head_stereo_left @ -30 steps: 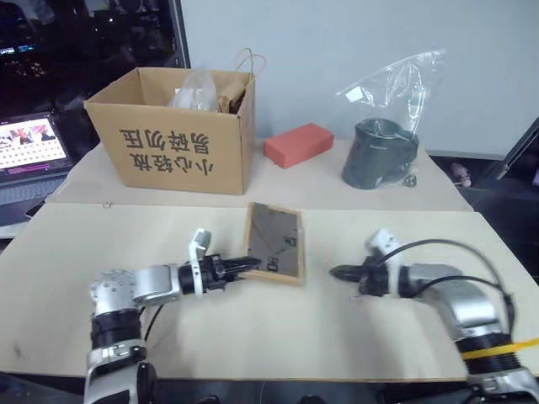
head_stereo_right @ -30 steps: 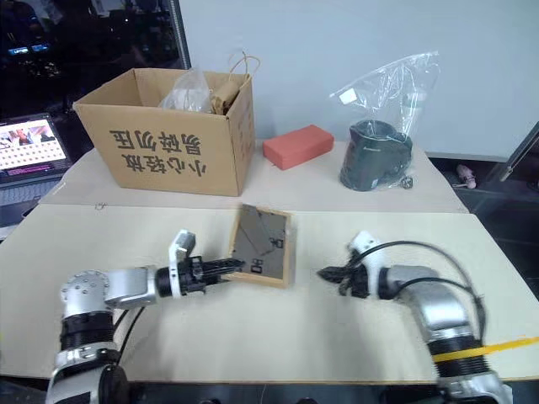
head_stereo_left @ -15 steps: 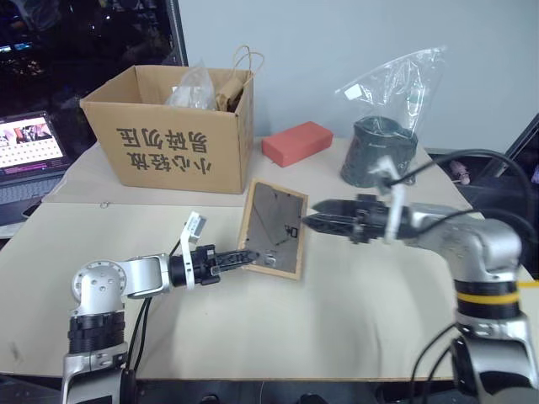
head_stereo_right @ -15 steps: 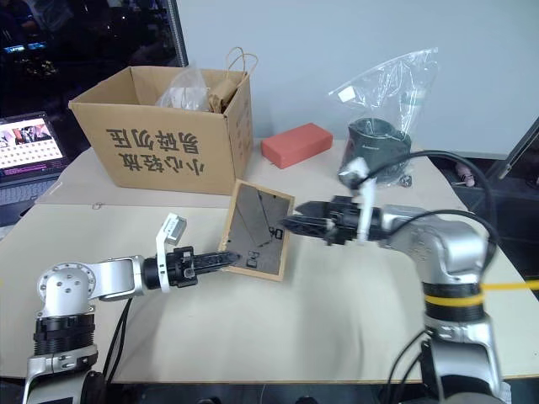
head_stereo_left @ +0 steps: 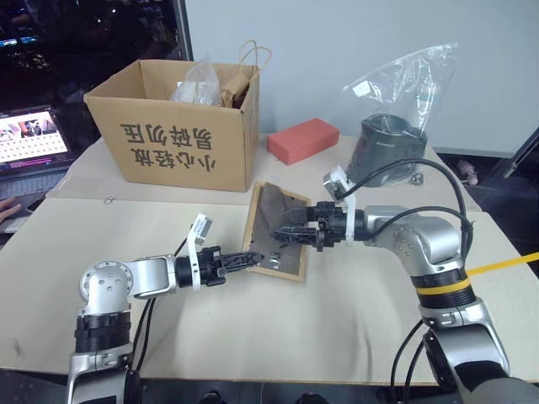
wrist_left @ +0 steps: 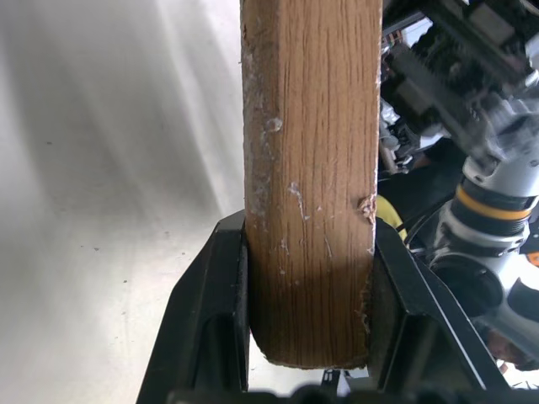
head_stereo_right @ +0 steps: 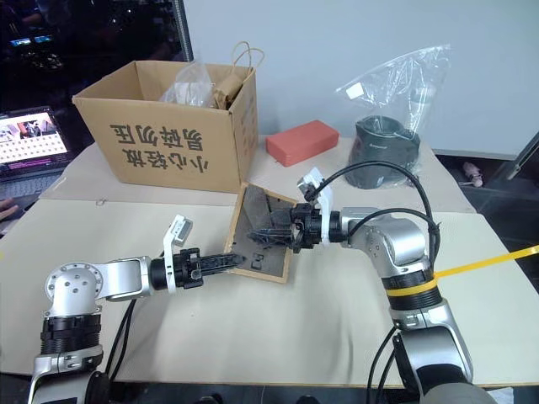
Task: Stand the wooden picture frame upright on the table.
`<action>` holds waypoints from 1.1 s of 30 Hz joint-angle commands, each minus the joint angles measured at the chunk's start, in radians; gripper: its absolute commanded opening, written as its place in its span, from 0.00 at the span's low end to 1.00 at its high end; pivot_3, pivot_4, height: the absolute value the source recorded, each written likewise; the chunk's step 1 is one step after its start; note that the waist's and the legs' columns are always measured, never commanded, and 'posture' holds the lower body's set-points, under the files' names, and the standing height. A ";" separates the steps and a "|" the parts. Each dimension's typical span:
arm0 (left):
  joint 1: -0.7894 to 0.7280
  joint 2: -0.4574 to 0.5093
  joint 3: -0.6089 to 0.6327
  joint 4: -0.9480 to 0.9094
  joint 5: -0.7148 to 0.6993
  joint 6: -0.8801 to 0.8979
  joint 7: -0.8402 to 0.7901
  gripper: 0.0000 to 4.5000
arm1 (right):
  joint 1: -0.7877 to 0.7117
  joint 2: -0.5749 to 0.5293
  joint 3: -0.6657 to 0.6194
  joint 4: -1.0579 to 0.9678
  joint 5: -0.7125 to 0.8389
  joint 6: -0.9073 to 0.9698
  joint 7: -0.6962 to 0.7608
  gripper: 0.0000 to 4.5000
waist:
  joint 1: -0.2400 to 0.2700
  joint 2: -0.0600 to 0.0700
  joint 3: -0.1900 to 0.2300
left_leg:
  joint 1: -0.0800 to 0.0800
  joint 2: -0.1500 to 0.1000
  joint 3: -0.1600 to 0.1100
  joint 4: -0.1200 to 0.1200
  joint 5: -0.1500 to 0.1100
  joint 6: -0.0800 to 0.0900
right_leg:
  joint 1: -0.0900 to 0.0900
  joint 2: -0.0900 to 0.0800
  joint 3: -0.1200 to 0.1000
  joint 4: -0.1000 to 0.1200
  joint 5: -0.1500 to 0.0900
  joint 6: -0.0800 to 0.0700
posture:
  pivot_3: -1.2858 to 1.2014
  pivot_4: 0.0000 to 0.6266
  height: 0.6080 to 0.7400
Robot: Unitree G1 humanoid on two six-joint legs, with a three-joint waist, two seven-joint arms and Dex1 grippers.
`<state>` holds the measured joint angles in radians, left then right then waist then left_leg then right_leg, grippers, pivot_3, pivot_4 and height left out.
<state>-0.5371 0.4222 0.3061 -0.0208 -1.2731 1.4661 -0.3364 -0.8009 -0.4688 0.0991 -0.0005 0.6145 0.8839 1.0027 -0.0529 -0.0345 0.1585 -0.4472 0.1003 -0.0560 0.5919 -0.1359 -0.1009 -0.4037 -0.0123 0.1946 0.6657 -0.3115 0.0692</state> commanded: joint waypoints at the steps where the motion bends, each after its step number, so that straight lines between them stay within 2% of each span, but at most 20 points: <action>1: -0.043 -0.004 0.036 0.031 -0.066 0.016 0.012 0.26 | 0.023 -0.022 -0.026 -0.117 0.069 -0.023 0.082 1.00 | 0.006 0.000 0.000 | 0.000 0.000 0.000 0.000 0.000 0.000 | 0.000 0.000 0.000 0.000 0.000 0.000 | 0.52 0.24 0.82; 9: -0.102 0.010 0.062 0.157 -0.178 0.068 0.053 0.26 | 0.052 -0.096 -0.020 -0.154 0.030 -0.064 0.102 1.00 | 0.007 0.000 0.000 | 0.001 0.000 -0.001 0.001 0.000 0.000 | 0.000 0.000 0.000 0.001 0.000 0.000 | 0.52 0.24 0.82; 13: -0.146 0.046 0.076 0.268 -0.272 0.099 0.041 0.26 | 0.040 -0.180 0.052 -0.073 -0.162 -0.221 0.082 1.00 | 0.007 0.000 0.000 | 0.000 0.000 -0.001 0.001 0.000 0.000 | 0.000 0.000 -0.001 0.001 0.000 0.000 | 0.52 0.24 0.82; 17: -0.177 0.096 0.070 0.330 -0.257 0.114 0.013 0.26 | 0.042 -0.261 -0.063 -0.067 -0.094 -0.182 0.117 1.00 | 0.008 0.000 0.001 | 0.000 0.000 -0.001 0.000 0.000 0.000 | -0.001 0.000 -0.001 0.001 0.000 0.000 | 0.52 0.24 0.82; 20: -0.199 0.122 0.073 0.372 -0.246 0.118 -0.013 0.26 | 0.110 -0.371 -0.148 -0.118 -0.064 -0.157 0.153 1.00 | 0.020 0.000 0.002 | -0.001 0.000 -0.001 0.000 0.000 -0.001 | 0.000 0.000 -0.001 -0.001 0.000 0.000 | 0.52 0.24 0.82; 22: -0.210 0.126 0.076 0.402 -0.247 0.119 -0.024 0.26 | 0.147 -0.398 -0.175 -0.144 -0.080 -0.193 0.134 1.00 | 0.023 0.001 0.002 | -0.001 0.000 -0.001 -0.001 0.000 -0.001 | -0.001 0.000 -0.002 -0.001 0.000 0.000 | 0.52 0.24 0.82; 25: -0.238 0.118 0.078 0.487 -0.272 0.141 -0.040 0.26 | 0.178 -0.323 -0.161 -0.138 -0.227 -0.417 -0.017 1.00 | 0.011 0.001 0.002 | 0.000 0.000 -0.001 -0.001 0.000 -0.001 | -0.001 0.000 -0.002 -0.001 0.000 0.000 | 0.52 0.24 0.82; 29: -0.258 0.120 0.065 0.603 -0.290 0.148 -0.067 0.26 | 0.235 -0.262 -0.017 -0.051 -0.639 -0.989 -0.260 1.00 | 0.003 0.001 0.002 | 0.000 0.000 -0.001 0.000 0.003 -0.004 | -0.001 0.000 -0.002 0.000 -0.003 0.006 | 0.52 0.24 0.82; 33: -0.263 0.127 0.005 0.589 -0.319 0.148 -0.083 0.26 | 0.249 -0.264 0.100 0.097 -1.039 -1.415 -0.594 1.00 | 0.008 0.001 0.002 | 0.000 0.000 -0.001 -0.001 0.003 -0.005 | -0.002 0.000 -0.002 0.001 -0.002 0.004 | 0.52 0.24 0.82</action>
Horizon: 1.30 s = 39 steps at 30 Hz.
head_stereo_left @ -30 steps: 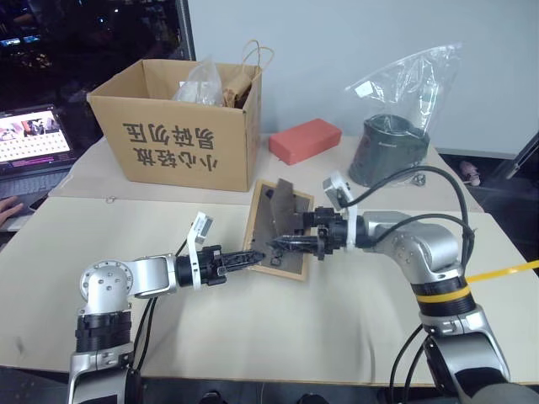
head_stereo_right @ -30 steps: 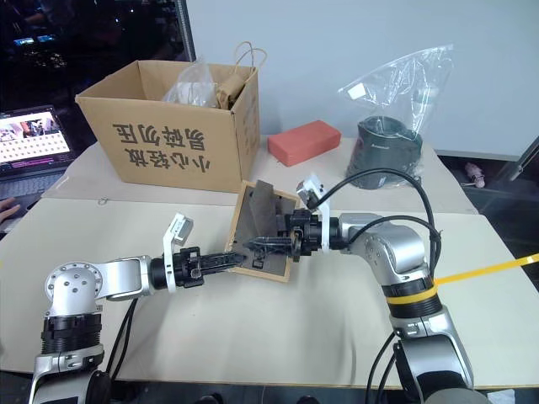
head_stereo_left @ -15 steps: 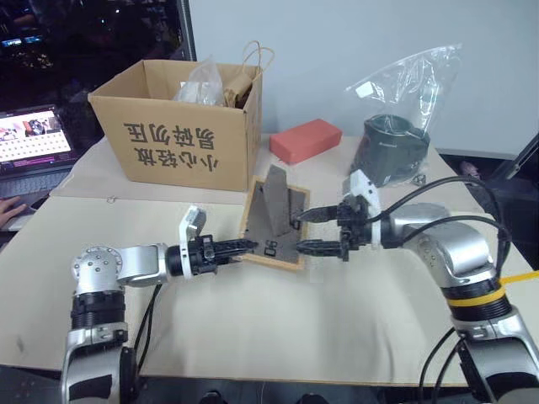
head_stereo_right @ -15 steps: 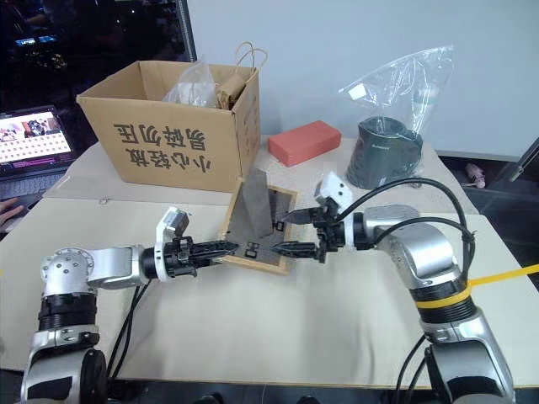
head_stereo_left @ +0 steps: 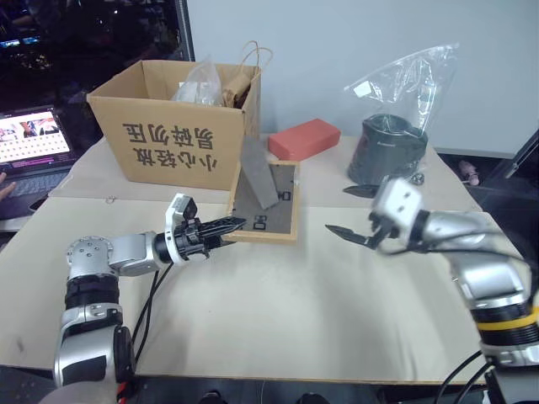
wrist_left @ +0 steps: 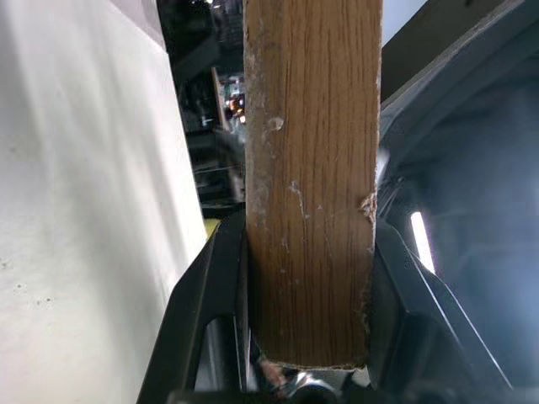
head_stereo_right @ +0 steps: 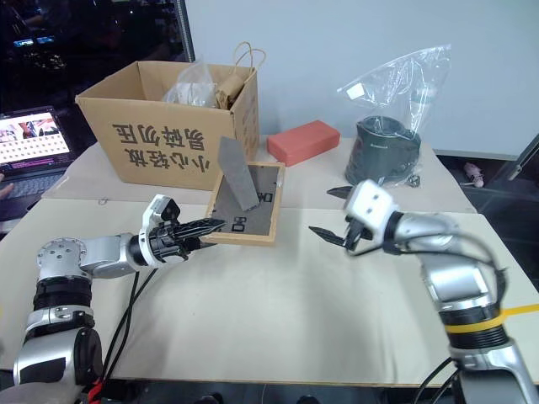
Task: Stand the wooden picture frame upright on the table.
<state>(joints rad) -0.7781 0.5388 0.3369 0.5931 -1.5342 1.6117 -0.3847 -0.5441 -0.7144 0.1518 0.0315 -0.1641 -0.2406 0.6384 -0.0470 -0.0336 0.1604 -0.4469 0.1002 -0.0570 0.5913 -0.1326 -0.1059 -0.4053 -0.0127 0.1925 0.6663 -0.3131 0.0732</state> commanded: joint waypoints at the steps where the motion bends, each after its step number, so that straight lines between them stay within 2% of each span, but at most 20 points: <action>1: -0.024 0.013 -0.037 -0.026 -0.067 0.003 -0.038 0.26 | -0.010 -0.006 0.054 0.104 -0.302 -0.340 -0.296 1.00 | 0.003 0.000 0.000 | 0.000 0.000 0.000 0.000 0.000 0.000 | 0.000 0.000 0.000 0.000 0.002 -0.003 | 0.52 0.24 0.82; 5: -0.021 0.025 -0.068 -0.022 -0.082 0.003 -0.037 0.26 | -0.071 0.033 0.055 0.194 -0.426 -0.435 -0.495 1.00 | 0.004 0.000 0.000 | 0.000 0.000 0.000 -0.001 0.000 0.000 | 0.000 0.000 0.000 0.001 0.003 -0.005 | 0.52 0.24 0.82; 8: -0.008 0.027 -0.087 -0.037 -0.102 0.003 -0.033 0.26 | -0.120 0.057 0.073 0.241 -0.507 -0.477 -0.594 1.00 | 0.000 0.000 0.000 | 0.001 0.000 0.000 0.000 0.001 -0.001 | 0.000 0.000 0.000 0.003 0.003 -0.005 | 0.52 0.24 0.82; 14: 0.013 0.040 -0.115 -0.085 -0.154 0.003 -0.025 0.26 | -0.174 0.083 0.101 0.282 -0.577 -0.531 -0.686 1.00 | 0.002 0.000 0.000 | 0.002 0.000 -0.001 0.001 0.002 -0.003 | 0.001 0.000 0.000 0.008 0.003 -0.005 | 0.52 0.24 0.82; 17: 0.021 0.045 -0.123 -0.105 -0.159 0.003 -0.018 0.26 | -0.184 0.095 0.127 0.302 -0.582 -0.556 -0.692 0.85 | 0.001 0.000 0.000 | 0.002 0.000 -0.001 0.001 0.002 -0.003 | 0.001 0.000 0.000 0.008 0.003 -0.005 | 0.52 0.24 0.82; 24: 0.057 0.061 -0.107 -0.194 -0.215 0.000 -0.049 0.26 | -0.186 0.101 0.136 0.318 -0.579 -0.567 -0.702 0.33 | -0.001 0.000 0.000 | 0.003 -0.001 -0.002 0.002 0.003 -0.003 | 0.001 0.000 0.000 0.012 0.003 -0.005 | 0.52 0.24 0.82; 28: 0.075 0.065 -0.095 -0.225 -0.242 -0.041 -0.024 0.26 | -0.178 0.096 0.131 0.323 -0.586 -0.567 -0.709 0.31 | 0.001 0.000 0.000 | 0.004 -0.001 -0.002 0.002 0.003 -0.003 | 0.001 0.000 0.000 0.012 0.003 -0.005 | 0.52 0.24 0.82; 30: 0.097 0.083 -0.094 -0.262 -0.231 -0.042 -0.029 0.48 | -0.176 0.089 0.123 0.328 -0.580 -0.567 -0.712 0.31 | 0.001 0.000 0.000 | 0.004 -0.001 -0.002 0.002 0.004 -0.003 | 0.001 0.000 0.000 0.013 0.003 -0.005 | 0.52 0.24 0.82; 35: 0.129 0.205 -0.048 -0.277 -0.238 -0.048 -0.068 0.86 | -0.182 0.066 0.105 0.347 -0.543 -0.579 -0.705 0.28 | -0.005 0.000 0.000 | 0.005 -0.001 -0.002 0.002 0.004 -0.003 | 0.002 0.000 0.000 0.014 0.003 -0.006 | 0.52 0.24 0.82; 36: 0.127 0.235 -0.030 -0.270 -0.260 -0.051 -0.087 0.96 | -0.186 0.063 0.106 0.353 -0.538 -0.581 -0.700 0.28 | -0.007 0.000 0.001 | 0.005 -0.001 -0.002 0.002 0.004 -0.002 | 0.002 0.000 0.000 0.014 0.003 -0.006 | 0.52 0.24 0.82; 37: 0.124 0.268 -0.015 -0.265 -0.293 -0.053 -0.102 1.00 | -0.191 0.060 0.107 0.359 -0.532 -0.584 -0.696 0.28 | -0.009 0.000 0.001 | 0.005 -0.001 -0.002 0.002 0.004 -0.002 | 0.002 0.000 0.000 0.014 0.003 -0.006 | 0.52 0.24 0.82; 39: 0.137 0.355 0.037 -0.292 -0.320 -0.063 -0.121 1.00 | -0.207 0.058 0.101 0.397 -0.465 -0.582 -0.651 0.28 | -0.016 -0.001 0.001 | 0.005 -0.001 -0.002 0.002 0.004 -0.002 | 0.002 0.000 -0.001 0.014 0.003 -0.005 | 0.52 0.24 0.82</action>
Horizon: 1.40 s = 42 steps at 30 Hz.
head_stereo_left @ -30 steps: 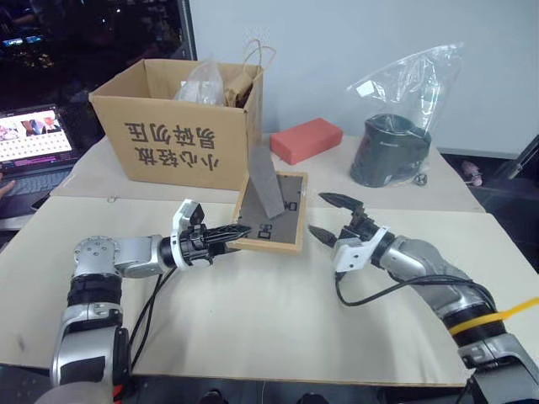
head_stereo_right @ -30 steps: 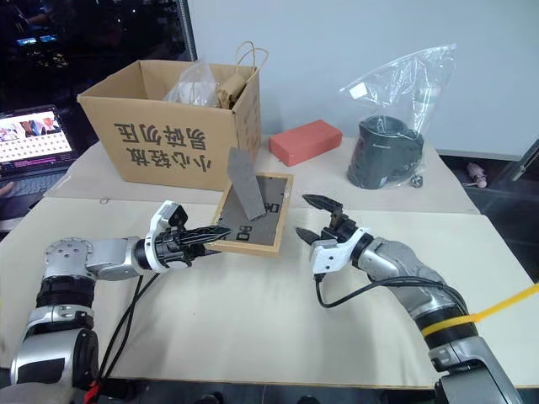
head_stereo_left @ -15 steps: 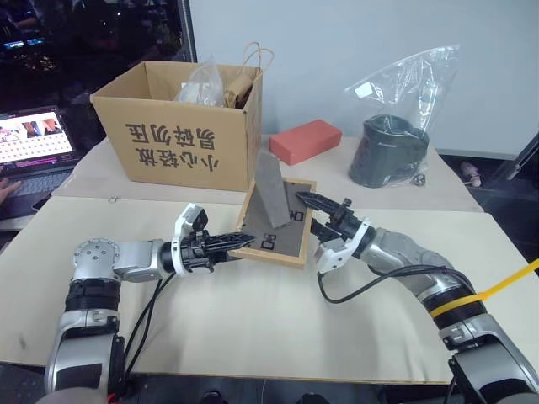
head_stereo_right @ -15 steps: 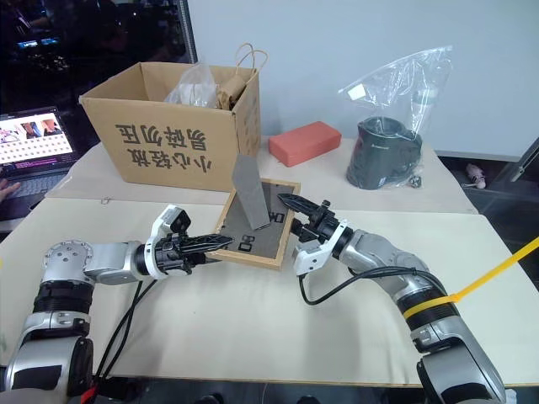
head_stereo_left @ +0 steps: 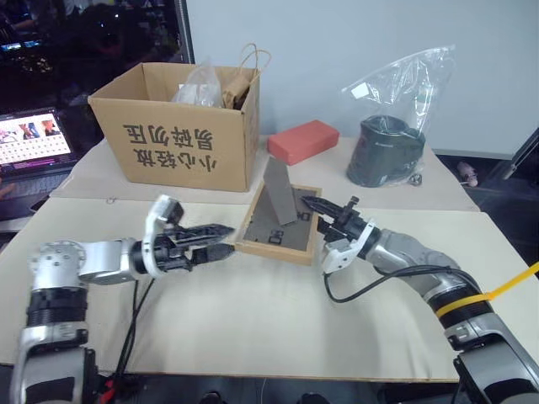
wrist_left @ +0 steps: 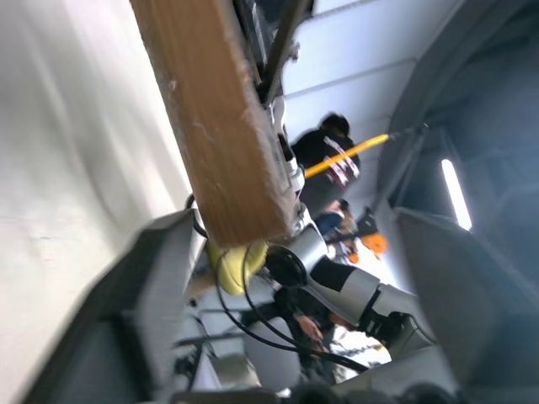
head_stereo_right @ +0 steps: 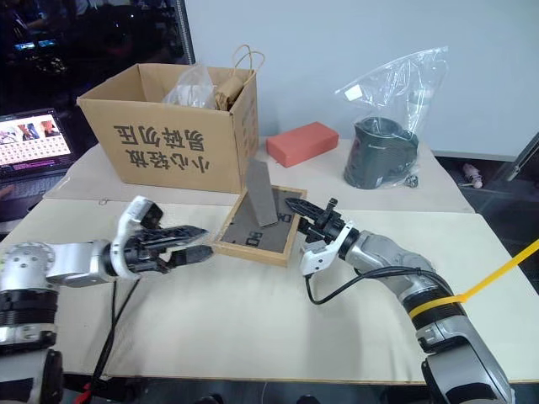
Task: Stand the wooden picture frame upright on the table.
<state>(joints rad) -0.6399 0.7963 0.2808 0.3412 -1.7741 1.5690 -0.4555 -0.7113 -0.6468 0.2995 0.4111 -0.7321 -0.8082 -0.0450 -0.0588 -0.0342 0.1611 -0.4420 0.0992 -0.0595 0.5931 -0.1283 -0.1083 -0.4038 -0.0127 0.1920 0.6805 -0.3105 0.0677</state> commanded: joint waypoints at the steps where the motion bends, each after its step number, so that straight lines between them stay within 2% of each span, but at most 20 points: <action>1: 0.010 0.131 0.113 -0.056 -0.087 -0.027 -0.059 1.00 | -0.047 -0.010 -0.051 0.035 0.134 -0.014 0.054 0.28 | -0.008 0.000 0.000 | 0.000 0.000 0.000 0.000 0.000 0.000 | 0.000 0.000 0.000 0.000 0.000 0.000 | 0.52 0.24 0.82; 3: 0.047 0.163 0.148 -0.126 -0.042 -0.055 -0.070 1.00 | -0.065 -0.002 -0.049 0.072 0.235 -0.009 0.143 0.28 | -0.013 0.000 0.001 | 0.000 0.000 0.000 0.000 0.000 0.000 | 0.000 0.000 0.000 0.000 0.000 0.000 | 0.52 0.24 0.82; 6: 0.136 0.144 0.237 -0.316 0.151 -0.240 -0.074 1.00 | -0.063 0.083 -0.066 0.075 0.640 0.192 0.504 0.28 | -0.015 0.000 0.001 | 0.001 0.000 0.000 0.000 0.000 0.000 | 0.003 0.000 0.000 0.000 0.000 0.000 | 0.52 0.24 0.82; 8: 0.177 0.124 0.252 -0.385 0.219 -0.310 -0.086 1.00 | -0.067 0.129 -0.090 0.017 0.860 0.435 0.719 0.28 | -0.015 0.000 0.002 | 0.005 0.000 0.000 0.000 0.000 0.000 | 0.006 0.000 0.000 0.000 0.000 0.000 | 0.52 0.24 0.82; 10: 0.222 0.114 0.234 -0.455 0.308 -0.375 -0.131 1.00 | -0.079 0.146 -0.102 -0.039 1.017 0.725 0.883 0.28 | -0.013 0.001 0.005 | 0.006 0.000 -0.002 0.001 0.000 0.000 | 0.010 0.000 -0.002 0.000 0.000 0.000 | 0.52 0.24 0.82; 14: 0.318 0.112 0.159 -0.568 0.541 -0.545 -0.221 1.00 | -0.127 0.149 -0.143 -0.101 1.233 1.211 1.001 0.28 | -0.008 0.003 0.007 | 0.006 0.000 -0.003 0.001 0.000 0.000 | 0.010 0.000 -0.005 0.000 0.000 -0.001 | 0.52 0.24 0.82; 16: 0.365 0.154 0.067 -0.599 0.705 -0.614 -0.224 1.00 | -0.145 0.149 -0.159 -0.098 1.273 1.357 1.016 0.28 | -0.005 0.003 0.007 | 0.006 0.000 -0.003 0.001 0.000 0.000 | 0.009 0.000 -0.005 -0.001 -0.001 -0.002 | 0.52 0.24 0.82; 18: 0.442 0.185 -0.042 -0.651 0.955 -0.806 -0.231 1.00 | -0.166 0.158 -0.186 -0.072 1.307 1.497 0.998 0.28 | -0.005 0.003 0.007 | 0.005 0.000 -0.003 0.000 0.000 0.000 | 0.008 0.000 -0.005 -0.001 -0.002 -0.002 | 0.52 0.24 0.82; 19: 0.463 0.171 -0.072 -0.666 1.046 -0.903 -0.228 1.00 | -0.178 0.165 -0.203 -0.051 1.333 1.579 0.990 0.28 | -0.005 0.003 0.007 | 0.005 0.000 -0.003 0.000 0.000 0.000 | 0.007 0.000 -0.005 -0.001 -0.002 -0.003 | 0.52 0.24 0.82; 21: 0.465 0.124 -0.090 -0.665 1.116 -1.010 -0.236 1.00 | -0.192 0.172 -0.223 -0.022 1.351 1.672 0.989 0.28 | -0.004 0.003 0.007 | 0.002 0.000 -0.003 -0.001 0.000 0.000 | 0.004 0.000 -0.005 -0.001 -0.002 -0.003 | 0.52 0.24 0.82; 25: 0.421 0.044 -0.064 -0.610 1.121 -1.053 -0.242 1.00 | -0.172 0.180 -0.212 0.024 1.346 1.787 1.028 0.28 | 0.002 0.003 0.007 | -0.004 0.001 -0.003 -0.001 0.000 0.000 | -0.002 0.000 -0.006 -0.001 -0.002 -0.003 | 0.52 0.24 0.82; 32: 0.410 0.003 -0.062 -0.579 1.159 -1.088 -0.270 1.00 | -0.107 0.205 -0.176 -0.013 1.296 1.777 1.052 0.28 | -0.008 0.003 0.007 | -0.004 0.001 -0.003 -0.001 0.000 0.000 | -0.001 0.000 -0.006 -0.001 -0.002 -0.003 | 0.52 0.24 0.82; 42: 0.397 -0.047 -0.083 -0.626 1.180 -1.063 -0.246 1.00 | 0.037 0.197 -0.088 -0.246 1.277 1.798 1.058 0.28 | -0.009 0.003 0.007 | -0.004 0.001 -0.004 0.000 0.000 0.000 | 0.000 0.000 -0.007 0.000 -0.004 0.000 | 0.52 0.24 0.82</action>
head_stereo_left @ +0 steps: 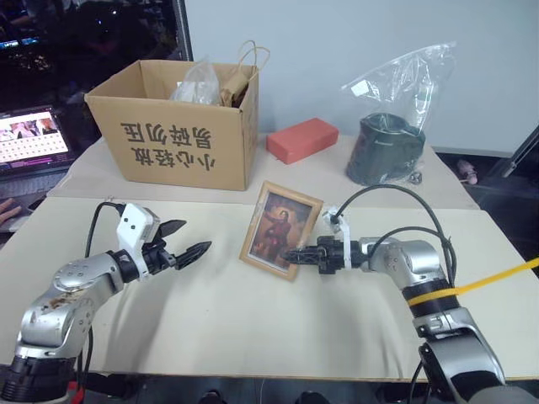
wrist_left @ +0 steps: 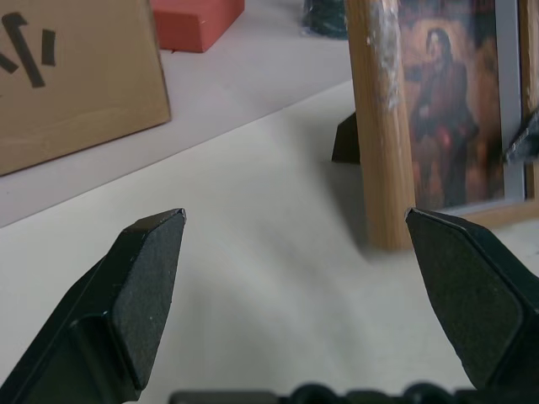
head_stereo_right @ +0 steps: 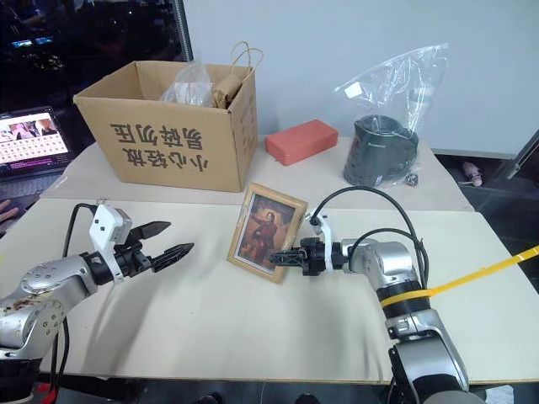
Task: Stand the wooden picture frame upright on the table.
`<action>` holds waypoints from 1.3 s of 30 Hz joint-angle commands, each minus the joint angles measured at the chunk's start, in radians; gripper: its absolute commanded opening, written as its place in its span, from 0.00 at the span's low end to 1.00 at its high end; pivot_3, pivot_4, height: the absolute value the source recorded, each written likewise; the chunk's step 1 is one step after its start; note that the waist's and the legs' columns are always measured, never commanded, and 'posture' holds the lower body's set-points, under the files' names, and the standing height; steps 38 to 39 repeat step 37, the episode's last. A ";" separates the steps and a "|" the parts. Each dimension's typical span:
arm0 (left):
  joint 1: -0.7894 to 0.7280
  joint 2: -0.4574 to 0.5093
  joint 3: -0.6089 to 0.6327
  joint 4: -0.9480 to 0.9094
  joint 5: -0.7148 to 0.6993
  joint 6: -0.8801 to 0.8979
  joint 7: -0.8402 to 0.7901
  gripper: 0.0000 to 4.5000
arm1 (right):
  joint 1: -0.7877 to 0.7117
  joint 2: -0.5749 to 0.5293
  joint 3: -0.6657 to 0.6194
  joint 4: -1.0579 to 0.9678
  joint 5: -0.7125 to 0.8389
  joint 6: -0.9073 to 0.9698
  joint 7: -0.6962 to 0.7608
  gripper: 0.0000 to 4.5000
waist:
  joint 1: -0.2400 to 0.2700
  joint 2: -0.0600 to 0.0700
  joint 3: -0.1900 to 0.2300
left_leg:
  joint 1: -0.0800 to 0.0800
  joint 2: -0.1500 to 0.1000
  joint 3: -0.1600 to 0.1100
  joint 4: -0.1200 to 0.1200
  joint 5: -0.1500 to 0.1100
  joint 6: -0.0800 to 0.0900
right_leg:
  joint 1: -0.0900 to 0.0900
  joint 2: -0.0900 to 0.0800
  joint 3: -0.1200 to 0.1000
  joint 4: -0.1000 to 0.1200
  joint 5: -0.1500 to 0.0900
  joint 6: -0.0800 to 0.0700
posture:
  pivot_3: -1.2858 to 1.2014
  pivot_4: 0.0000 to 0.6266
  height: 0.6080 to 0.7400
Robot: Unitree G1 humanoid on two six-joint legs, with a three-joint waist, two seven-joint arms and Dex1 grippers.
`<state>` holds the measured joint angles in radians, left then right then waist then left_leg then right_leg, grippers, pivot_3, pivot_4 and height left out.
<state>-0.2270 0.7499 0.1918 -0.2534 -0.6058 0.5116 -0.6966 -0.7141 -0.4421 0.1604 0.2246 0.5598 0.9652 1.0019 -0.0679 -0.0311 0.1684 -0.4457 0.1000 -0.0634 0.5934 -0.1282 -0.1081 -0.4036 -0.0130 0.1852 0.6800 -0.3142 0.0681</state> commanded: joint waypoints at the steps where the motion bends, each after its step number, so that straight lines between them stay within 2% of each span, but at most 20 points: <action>1: -0.017 -0.002 0.004 -0.030 0.015 -0.006 -0.006 1.00 | 0.047 -0.009 0.057 -0.072 -0.019 0.020 0.010 0.28 | -0.002 0.000 0.000 | 0.000 0.000 0.000 0.000 0.000 0.000 | 0.000 0.000 0.000 0.000 0.000 0.000 | 0.52 0.24 0.82; 5: -0.040 -0.012 -0.004 -0.012 0.029 -0.007 -0.007 1.00 | 0.072 -0.024 0.099 -0.103 -0.107 -0.094 -0.004 0.28 | -0.004 0.000 0.000 | 0.001 0.000 0.000 0.000 0.000 0.000 | 0.001 0.000 0.000 0.000 -0.001 0.001 | 0.52 0.24 0.82; 10: -0.065 -0.018 -0.024 0.018 0.058 -0.027 -0.031 1.00 | 0.065 -0.030 0.084 -0.098 -0.142 -0.154 -0.013 0.28 | -0.005 0.000 0.000 | 0.004 0.000 0.000 0.000 0.000 0.000 | 0.003 0.000 0.000 0.000 -0.002 0.003 | 0.52 0.24 0.82; 12: -0.074 -0.020 -0.028 0.033 0.070 -0.035 -0.044 1.00 | 0.063 -0.034 0.068 -0.111 -0.136 -0.153 -0.016 0.50 | -0.004 0.000 0.000 | 0.005 0.000 0.000 0.001 0.000 0.000 | 0.004 0.000 0.000 0.000 -0.002 0.003 | 0.52 0.24 0.82; 16: -0.081 -0.014 -0.040 0.068 0.105 -0.054 -0.068 1.00 | 0.082 -0.086 -0.020 -0.145 -0.107 -0.139 -0.013 0.79 | 0.001 0.000 0.000 | 0.003 0.000 0.000 0.001 0.001 0.001 | 0.003 0.000 0.000 0.000 -0.002 0.004 | 0.52 0.24 0.82; 19: -0.059 -0.008 -0.035 0.083 0.124 -0.076 -0.094 1.00 | 0.135 -0.181 -0.087 -0.153 -0.102 -0.166 0.012 0.99 | 0.010 0.000 0.000 | 0.001 0.000 0.000 0.001 0.001 0.001 | 0.002 0.000 0.000 0.000 -0.002 0.003 | 0.52 0.24 0.82; 22: -0.024 -0.010 -0.039 0.085 0.142 -0.095 -0.106 1.00 | 0.241 -0.276 -0.196 -0.187 -0.058 -0.196 0.064 0.99 | 0.019 0.000 0.000 | 0.001 0.000 0.000 0.000 0.001 0.002 | 0.002 0.000 -0.001 -0.001 -0.001 0.002 | 0.52 0.24 0.82; 25: 0.018 -0.008 -0.061 0.090 0.181 -0.127 -0.119 1.00 | 0.424 -0.373 -0.278 -0.321 -0.020 -0.301 0.198 0.99 | 0.025 0.000 0.000 | 0.000 0.000 0.000 -0.002 0.001 0.002 | 0.001 0.000 -0.001 -0.001 -0.002 0.001 | 0.52 0.24 0.82; 27: 0.036 -0.021 -0.069 0.097 0.190 -0.144 -0.127 1.00 | 0.527 -0.408 -0.348 -0.384 -0.013 -0.367 0.230 0.99 | 0.024 0.000 0.000 | 0.001 0.000 0.000 -0.002 0.000 0.002 | 0.001 0.000 -0.002 -0.001 -0.003 0.002 | 0.52 0.24 0.82; 30: 0.037 -0.044 -0.067 0.091 0.177 -0.129 -0.122 1.00 | 0.563 -0.398 -0.439 -0.418 0.006 -0.410 0.177 0.99 | 0.011 0.000 0.000 | 0.001 0.000 0.000 0.001 0.000 0.002 | 0.002 0.000 -0.002 -0.001 -0.004 0.004 | 0.52 0.24 0.82; 33: 0.047 -0.068 -0.060 0.052 0.152 -0.105 -0.115 1.00 | 0.555 -0.326 -0.501 -0.445 -0.050 -0.540 0.048 0.99 | 0.000 0.000 0.000 | 0.002 0.000 0.000 0.005 0.002 0.005 | 0.004 0.000 -0.002 0.000 -0.002 0.006 | 0.52 0.24 0.82; 37: 0.050 -0.083 -0.056 0.031 0.144 -0.092 -0.113 1.00 | 0.576 -0.270 -0.503 -0.477 -0.058 -0.552 -0.047 0.99 | -0.003 0.000 0.000 | 0.005 0.000 0.000 0.006 0.003 0.005 | 0.009 0.000 -0.002 -0.001 -0.001 0.006 | 0.52 0.24 0.82; 39: 0.050 -0.083 -0.056 0.031 0.144 -0.092 -0.113 1.00 | 0.576 -0.270 -0.503 -0.477 -0.058 -0.552 -0.047 0.99 | -0.003 0.000 0.000 | 0.005 0.000 0.000 0.006 0.003 0.005 | 0.009 0.000 -0.002 -0.001 -0.001 0.006 | 0.52 0.24 0.82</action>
